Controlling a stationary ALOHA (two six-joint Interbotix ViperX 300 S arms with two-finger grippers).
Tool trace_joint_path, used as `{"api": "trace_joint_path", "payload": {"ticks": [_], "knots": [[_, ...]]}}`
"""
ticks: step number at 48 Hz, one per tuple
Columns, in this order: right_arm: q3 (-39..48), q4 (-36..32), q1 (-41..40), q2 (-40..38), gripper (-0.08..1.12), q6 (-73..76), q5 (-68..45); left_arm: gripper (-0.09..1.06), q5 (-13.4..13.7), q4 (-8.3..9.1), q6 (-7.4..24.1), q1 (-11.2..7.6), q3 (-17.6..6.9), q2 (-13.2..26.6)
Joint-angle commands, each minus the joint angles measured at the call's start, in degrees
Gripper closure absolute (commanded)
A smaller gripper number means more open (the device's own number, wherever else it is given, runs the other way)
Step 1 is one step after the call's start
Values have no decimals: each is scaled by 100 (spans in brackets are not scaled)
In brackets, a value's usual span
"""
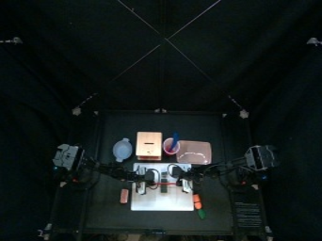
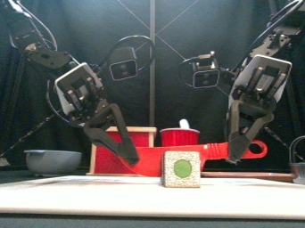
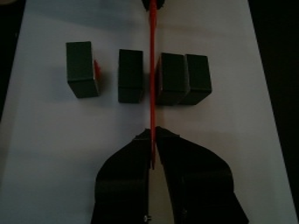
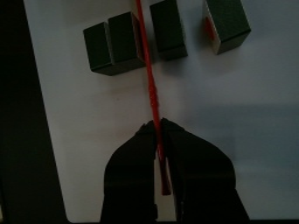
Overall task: Place sushi on board then cut the sushi with the knife then place the pieces on the plate
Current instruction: Cut the sushi into 4 pieces
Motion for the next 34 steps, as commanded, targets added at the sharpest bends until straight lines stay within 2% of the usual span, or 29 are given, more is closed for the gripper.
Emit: {"api": "trace_joint_path", "payload": {"ticks": [1,15,23,30,34], "knots": [[-123,-9,-18,-114,69,9,-9,46,-9,0,18,-35,-123,-123],[-255,-97,-26,-431,69,9,35,46,-62,18,35,0,-149,-466],[-272,-149,-35,-624,69,9,44,46,-88,149,35,0,-141,-642],[-255,-132,-18,-791,69,9,44,46,-88,211,35,-53,-149,-765],[-237,-97,9,-826,69,26,35,46,-97,220,26,-185,-123,-782]]}}
